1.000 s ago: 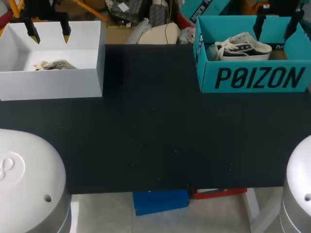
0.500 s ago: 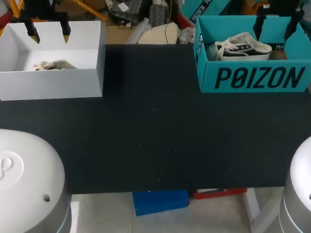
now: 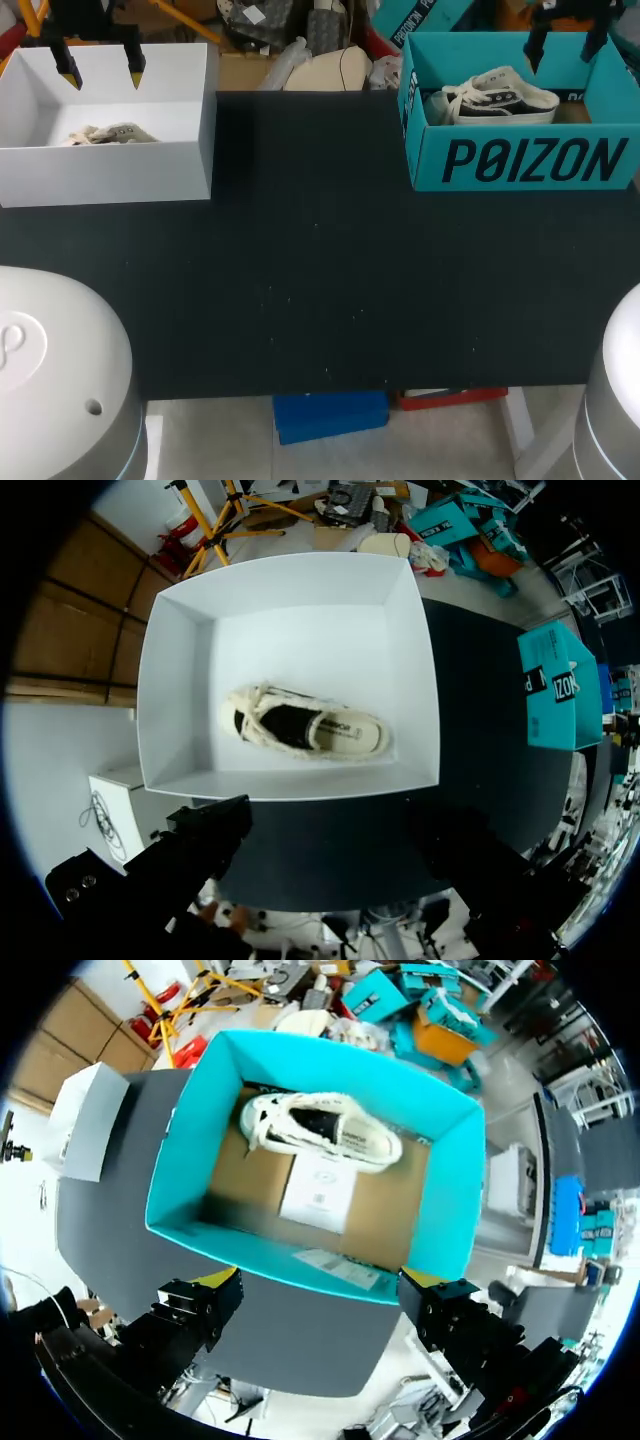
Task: Take the shoe out of the shoebox, open the shoe tongue, remove and reinsert the insole, then place the shoe into the shoebox
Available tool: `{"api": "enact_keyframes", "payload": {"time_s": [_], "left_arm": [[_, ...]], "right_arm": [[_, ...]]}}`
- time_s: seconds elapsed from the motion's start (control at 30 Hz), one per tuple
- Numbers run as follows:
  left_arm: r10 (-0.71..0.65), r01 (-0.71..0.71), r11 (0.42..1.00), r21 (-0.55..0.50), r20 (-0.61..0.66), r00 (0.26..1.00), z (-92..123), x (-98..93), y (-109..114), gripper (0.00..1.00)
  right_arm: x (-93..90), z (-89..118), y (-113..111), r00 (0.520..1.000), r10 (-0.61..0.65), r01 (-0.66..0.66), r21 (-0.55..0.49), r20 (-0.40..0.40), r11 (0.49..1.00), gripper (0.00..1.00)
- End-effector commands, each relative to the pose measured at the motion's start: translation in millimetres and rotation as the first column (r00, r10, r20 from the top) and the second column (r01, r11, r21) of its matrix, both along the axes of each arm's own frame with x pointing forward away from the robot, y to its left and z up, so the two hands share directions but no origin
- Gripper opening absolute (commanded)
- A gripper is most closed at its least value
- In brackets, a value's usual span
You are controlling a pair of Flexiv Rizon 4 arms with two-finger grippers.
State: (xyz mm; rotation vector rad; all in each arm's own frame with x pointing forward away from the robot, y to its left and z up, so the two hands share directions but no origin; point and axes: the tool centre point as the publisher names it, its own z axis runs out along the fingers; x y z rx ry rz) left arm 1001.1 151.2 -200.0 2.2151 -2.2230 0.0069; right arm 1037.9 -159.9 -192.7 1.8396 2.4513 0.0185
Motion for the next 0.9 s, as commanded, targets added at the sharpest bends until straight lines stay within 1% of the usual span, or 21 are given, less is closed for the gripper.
{"api": "enact_keyframes", "payload": {"time_s": [0.03, 0.53, 0.57, 0.6, 0.63, 0.67, 0.7, 0.73, 0.77, 0.8, 0.87, 0.9], "left_arm": [[0.002, -0.002, 1.000, 0.003, -0.001, 1.000, 0, -0.3, 0, 1.00], [0.002, -0.002, 1.000, 0.003, -0.001, 1.000, 0, -0.3, 0, 1.00], [0.002, -0.002, 1.000, 0.003, -0.001, 1.000, 0, -0.3, 0, 1.00], [0.002, -0.002, 1.000, 0.003, -0.001, 1.000, 0, -0.3, 0, 1.00], [0.002, -0.002, 1.000, 0.003, -0.001, 1.000, 0, -0.3, 0, 1.00], [0.002, -0.002, 1.000, 0.003, -0.001, 1.000, 0, -0.3, 0, 1.00], [0.002, -0.002, 1.000, 0.003, -0.001, 1.000, 0, -0.3, 0, 1.00], [0.002, -0.002, 1.000, 0.003, -0.001, 1.000, 0, -0.3, 0, 1.00], [0.002, -0.002, 1.000, 0.003, -0.001, 1.000, 0, -0.3, 0, 1.00], [0.002, -0.002, 1.000, 0.003, -0.001, 1.000, 0, -0.3, 0, 1.00], [0.002, -0.002, 1.000, 0.003, -0.001, 1.000, 0, -0.3, 0, 1.00], [0.002, -0.002, 1.000, 0.003, -0.001, 1.000, 0, -0.3, 0, 1.00]], "right_arm": [[6.7, 2, 3, 0.635, 0.773, -0.754, -0.202, 0.022, 0.625, 1.00], [6.7, 2, 3, 0.635, 0.773, -0.754, -0.202, 0.022, 0.625, 1.00], [9.6, 1, 5, 0.578, 0.816, -0.796, -0.207, 0.019, 0.568, 1.00], [12.7, -1, 8, 0.503, 0.864, -0.843, -0.210, 0.014, 0.495, 1.00], [16.5, -3, 11, 0.442, 0.897, -0.875, -0.214, 0.016, 0.435, 1.00], [19.7, -4, 13, 0.385, 0.923, -0.902, -0.214, -0.005, 0.375, 1.00], [22.7, -6, 16, 0.342, 0.939, -0.920, -0.211, -0.021, 0.330, 1.00], [26.2, -8, 18, 0.314, 0.949, -0.931, -0.199, -0.009, 0.306, 1.00], [29.0, -10, 21, 0.267, 0.964, -0.947, -0.187, -0.010, 0.260, 1.00], [31.4, -13, 23, 0.244, 0.970, -0.955, -0.177, -0.020, 0.236, 1.00], [35.5, -19, 29, 0.195, 0.981, -0.970, -0.147, -0.013, 0.191, 1.00], [37.0, -22, 32, 0.180, 0.984, -0.975, -0.137, -0.021, 0.175, 0.84]]}}
